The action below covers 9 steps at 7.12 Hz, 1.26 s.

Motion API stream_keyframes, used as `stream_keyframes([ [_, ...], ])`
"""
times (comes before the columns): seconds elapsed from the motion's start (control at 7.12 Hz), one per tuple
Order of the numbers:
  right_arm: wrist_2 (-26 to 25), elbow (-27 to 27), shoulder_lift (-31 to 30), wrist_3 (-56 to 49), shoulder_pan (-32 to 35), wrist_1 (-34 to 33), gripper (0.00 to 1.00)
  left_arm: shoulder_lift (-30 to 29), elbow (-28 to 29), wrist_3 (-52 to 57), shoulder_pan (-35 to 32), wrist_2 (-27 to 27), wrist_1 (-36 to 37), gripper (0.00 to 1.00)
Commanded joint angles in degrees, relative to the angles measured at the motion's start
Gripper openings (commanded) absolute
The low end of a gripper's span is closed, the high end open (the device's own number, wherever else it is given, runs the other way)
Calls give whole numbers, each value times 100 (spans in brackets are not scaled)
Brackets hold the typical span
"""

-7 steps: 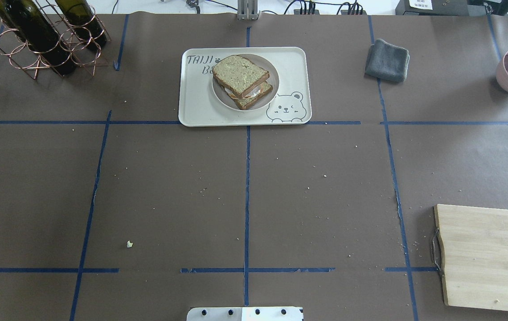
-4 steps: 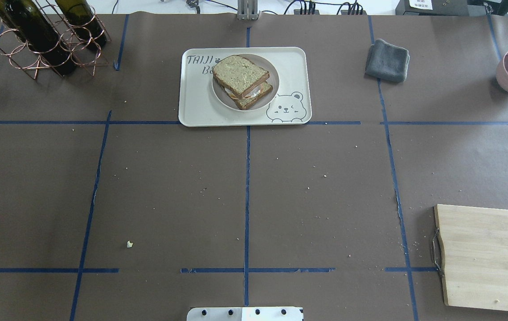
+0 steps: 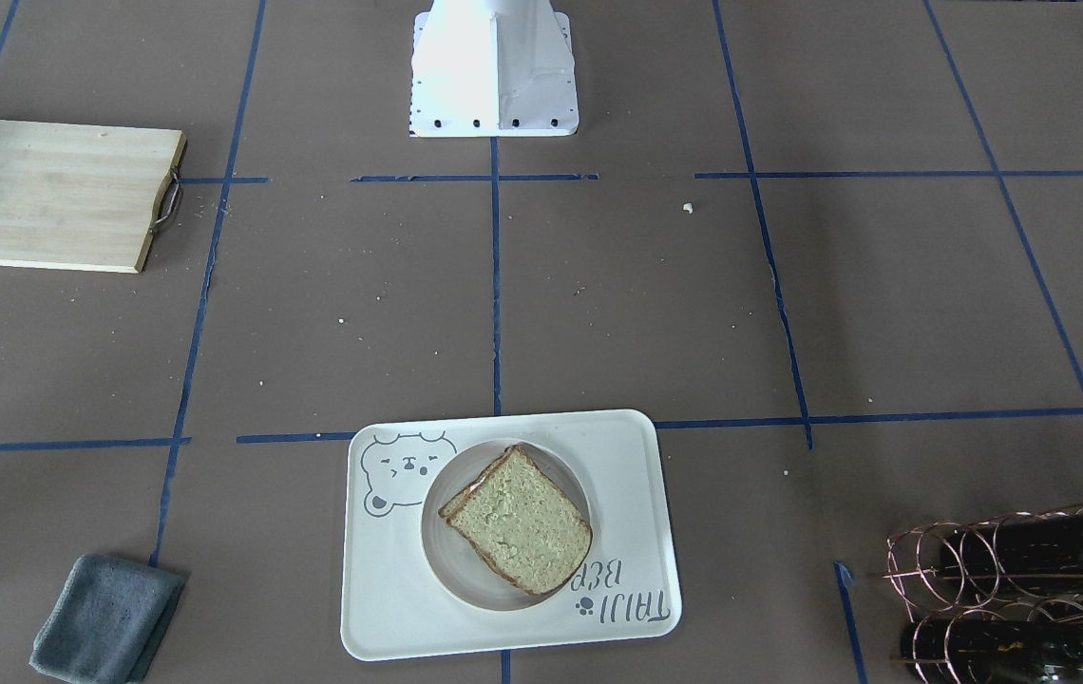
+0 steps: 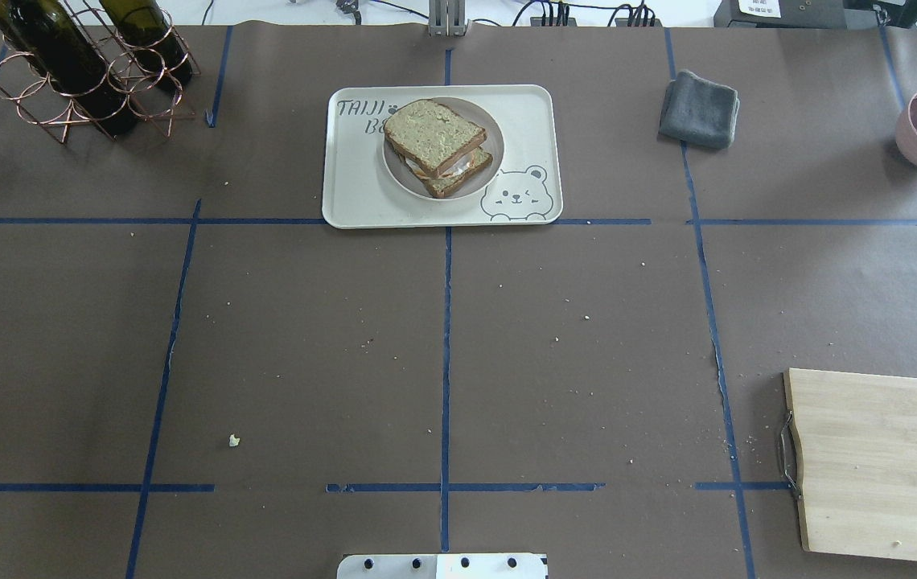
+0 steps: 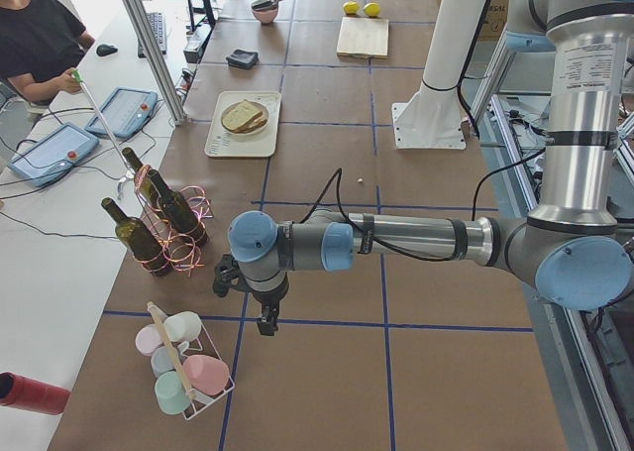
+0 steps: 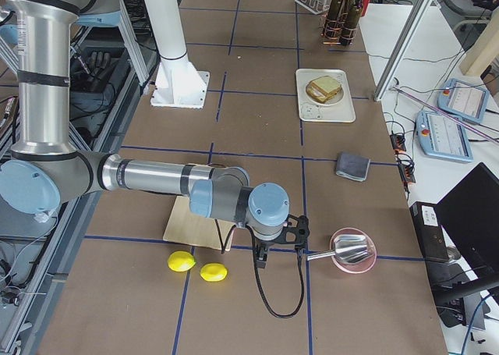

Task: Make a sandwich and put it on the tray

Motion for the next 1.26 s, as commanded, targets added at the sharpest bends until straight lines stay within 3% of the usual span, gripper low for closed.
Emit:
stream_keyframes([
  [0.0, -8, 23, 47, 6, -9, -8, 100, -15, -28, -42, 1, 0, 0, 100],
  [1.12, -8, 14, 47, -46, -159, -8, 100, -15, -2, -112, 1, -17, -17, 100],
])
